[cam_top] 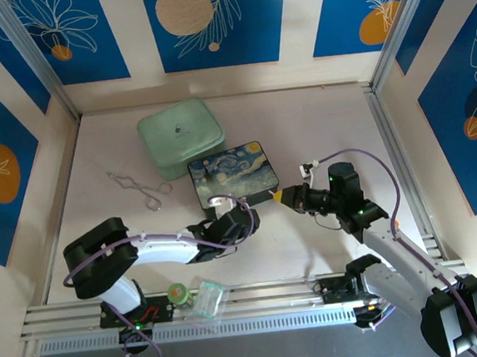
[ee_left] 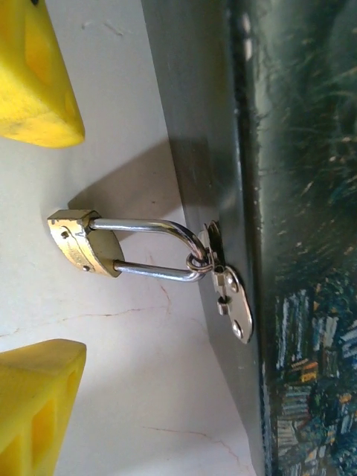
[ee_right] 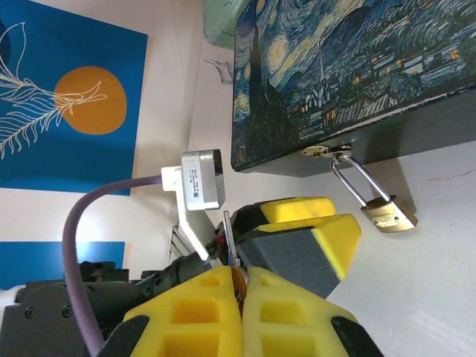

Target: Unlock a padlock with a key

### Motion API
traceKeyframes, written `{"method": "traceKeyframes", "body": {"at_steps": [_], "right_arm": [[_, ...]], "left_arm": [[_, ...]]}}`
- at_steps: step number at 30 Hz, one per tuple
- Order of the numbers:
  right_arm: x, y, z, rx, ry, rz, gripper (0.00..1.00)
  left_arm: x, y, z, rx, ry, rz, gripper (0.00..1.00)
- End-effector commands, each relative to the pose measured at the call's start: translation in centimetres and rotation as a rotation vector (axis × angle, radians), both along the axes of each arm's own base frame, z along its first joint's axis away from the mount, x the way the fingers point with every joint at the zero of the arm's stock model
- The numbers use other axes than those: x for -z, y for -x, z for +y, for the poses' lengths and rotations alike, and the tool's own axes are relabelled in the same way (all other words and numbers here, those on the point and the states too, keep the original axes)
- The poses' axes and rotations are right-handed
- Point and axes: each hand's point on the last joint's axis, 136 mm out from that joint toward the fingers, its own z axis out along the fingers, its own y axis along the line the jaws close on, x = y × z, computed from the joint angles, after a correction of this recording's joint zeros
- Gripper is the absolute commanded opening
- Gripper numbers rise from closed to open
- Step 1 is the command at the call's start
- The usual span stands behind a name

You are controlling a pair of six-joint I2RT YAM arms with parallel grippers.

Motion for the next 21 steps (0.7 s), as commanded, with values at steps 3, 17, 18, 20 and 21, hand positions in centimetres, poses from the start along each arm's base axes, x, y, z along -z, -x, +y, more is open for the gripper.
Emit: {"method": "traceKeyframes", "body": {"at_steps": [3, 17, 18, 20, 21], "right_arm": [[0.6, 0.5, -0.4, 0.007, 0.011, 0.010, 0.00], [1.2, 0.5, -0.6, 0.024, 0.007, 0.012, 0.00], [1.2, 0.5, -0.6, 0.023, 0.006, 0.012, 0.00], [1.2, 0.4, -0.5, 0.022, 0.004, 0.012, 0.00], [1.2, 0.5, -0.5, 0.019, 0.004, 0.014, 0.00]], "left_arm": [[0.8, -0.7, -0.4, -0.033, 0.052, -0.024, 0.62], [4.8, -2.2, -0.8, -0.066, 0.039, 0.031, 0.47], [5.0, -2.3, -0.8, -0.070, 0.050, 0.033, 0.44], [5.1, -2.4, -1.1, -0.054, 0.054, 0.023, 0.41], [5.0, -2.4, -1.2, -0.046, 0.040, 0.020, 0.40]]}}
